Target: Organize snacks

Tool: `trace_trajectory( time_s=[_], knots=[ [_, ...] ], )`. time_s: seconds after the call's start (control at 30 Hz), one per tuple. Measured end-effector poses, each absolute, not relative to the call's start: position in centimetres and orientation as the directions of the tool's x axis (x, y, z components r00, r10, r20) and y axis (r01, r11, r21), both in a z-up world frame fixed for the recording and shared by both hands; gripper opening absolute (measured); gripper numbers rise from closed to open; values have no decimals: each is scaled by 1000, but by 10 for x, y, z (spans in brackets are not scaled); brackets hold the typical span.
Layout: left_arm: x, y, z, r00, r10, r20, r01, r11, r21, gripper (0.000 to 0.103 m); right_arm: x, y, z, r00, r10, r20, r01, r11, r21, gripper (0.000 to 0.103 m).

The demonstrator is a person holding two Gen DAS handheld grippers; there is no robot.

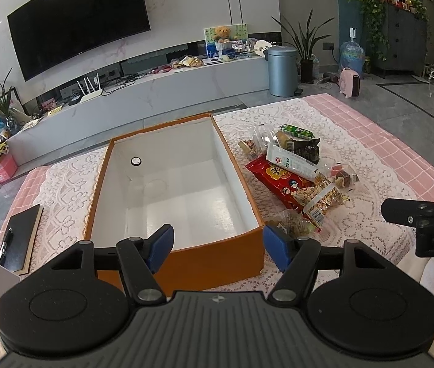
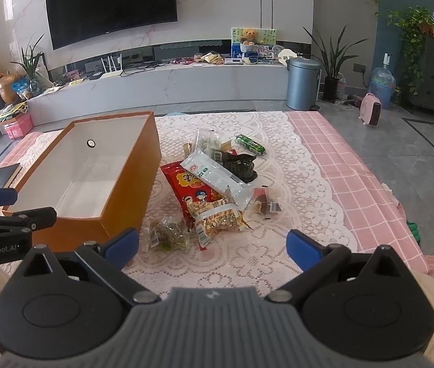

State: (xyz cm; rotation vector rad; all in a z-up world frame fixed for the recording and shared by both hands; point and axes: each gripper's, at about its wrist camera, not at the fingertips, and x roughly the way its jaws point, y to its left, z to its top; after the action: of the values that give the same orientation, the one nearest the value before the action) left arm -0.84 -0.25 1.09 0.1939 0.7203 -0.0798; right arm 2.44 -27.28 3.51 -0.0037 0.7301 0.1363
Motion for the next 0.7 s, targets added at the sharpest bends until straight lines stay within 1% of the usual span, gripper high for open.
trace_trajectory(
  time_s=[0.7],
  knots=[
    [-8, -2, 13, 751, 4, -660, 131, 979, 155, 77, 26, -276, 35, 735, 114, -668, -111, 993, 48, 99]
  ],
)
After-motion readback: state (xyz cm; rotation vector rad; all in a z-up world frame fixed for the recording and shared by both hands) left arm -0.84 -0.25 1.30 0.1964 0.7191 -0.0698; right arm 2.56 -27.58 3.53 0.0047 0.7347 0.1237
